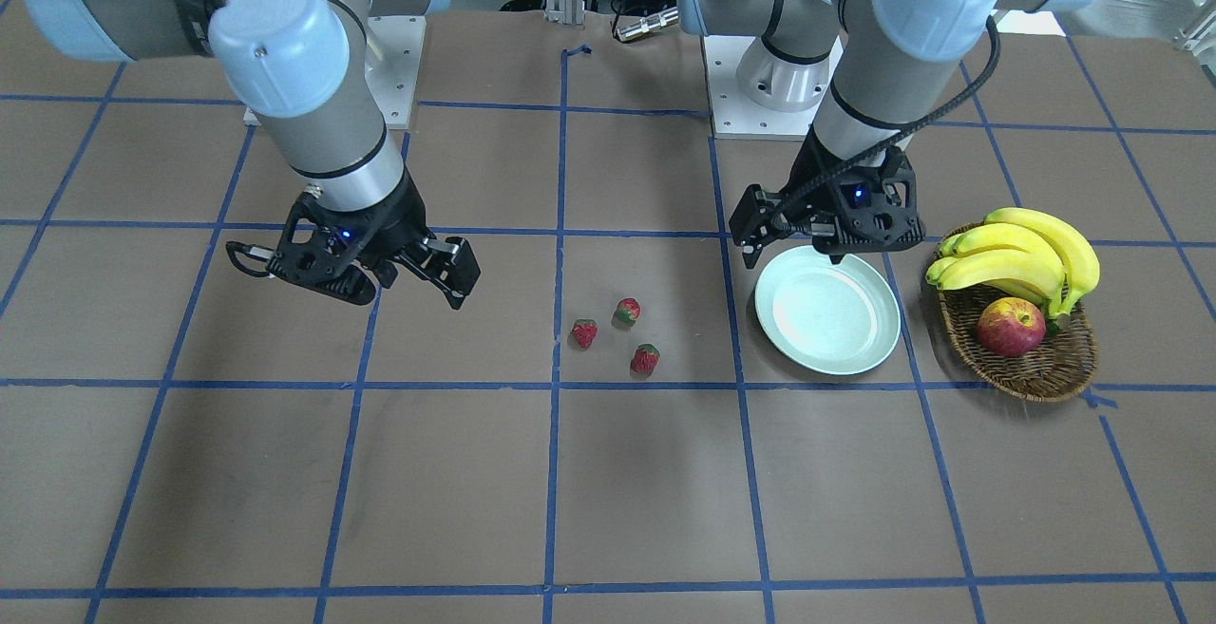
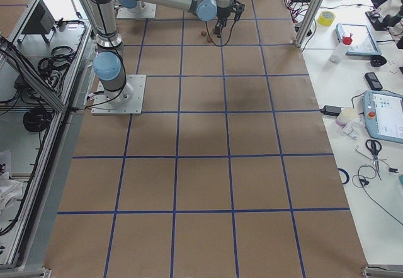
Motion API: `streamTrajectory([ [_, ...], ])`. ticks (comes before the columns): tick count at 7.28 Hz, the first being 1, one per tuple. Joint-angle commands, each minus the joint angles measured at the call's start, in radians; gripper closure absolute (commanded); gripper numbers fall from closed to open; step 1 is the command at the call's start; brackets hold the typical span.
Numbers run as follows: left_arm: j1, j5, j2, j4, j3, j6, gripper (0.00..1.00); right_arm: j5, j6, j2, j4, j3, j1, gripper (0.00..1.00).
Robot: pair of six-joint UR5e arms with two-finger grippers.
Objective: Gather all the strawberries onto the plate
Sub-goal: 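Raise the right arm away while the left arm swings toward the strawberries, then lower the left gripper onto the nearest strawberry and grasp it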
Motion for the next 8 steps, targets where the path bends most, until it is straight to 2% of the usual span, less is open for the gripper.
streamTrajectory([
  [1, -0.011, -0.007, -0.073, 0.130, -0.057, -0.095, 0.00, -0.038, -0.128, -0.026, 0.240, -0.218, 0.001, 0.00],
  [2, -0.026, -0.075, -0.099, 0.165, -0.057, -0.167, 0.00, -0.038, -0.224, -0.041, 0.275, -0.262, 0.004, 0.00],
  [4, -0.083, -0.090, -0.165, 0.207, -0.063, -0.239, 0.06, -0.067, -0.380, -0.075, 0.294, -0.255, -0.011, 0.00],
  [5, -0.095, -0.090, -0.197, 0.209, -0.071, -0.249, 0.06, -0.117, -0.415, -0.073, 0.311, -0.249, -0.008, 0.00],
  [7, -0.132, -0.090, -0.268, 0.230, -0.076, -0.255, 0.00, -0.115, -0.451, -0.073, 0.300, -0.236, -0.019, 0.00],
  [8, -0.152, -0.093, -0.300, 0.267, -0.076, -0.258, 0.00, -0.113, -0.454, -0.073, 0.300, -0.236, -0.040, 0.00],
])
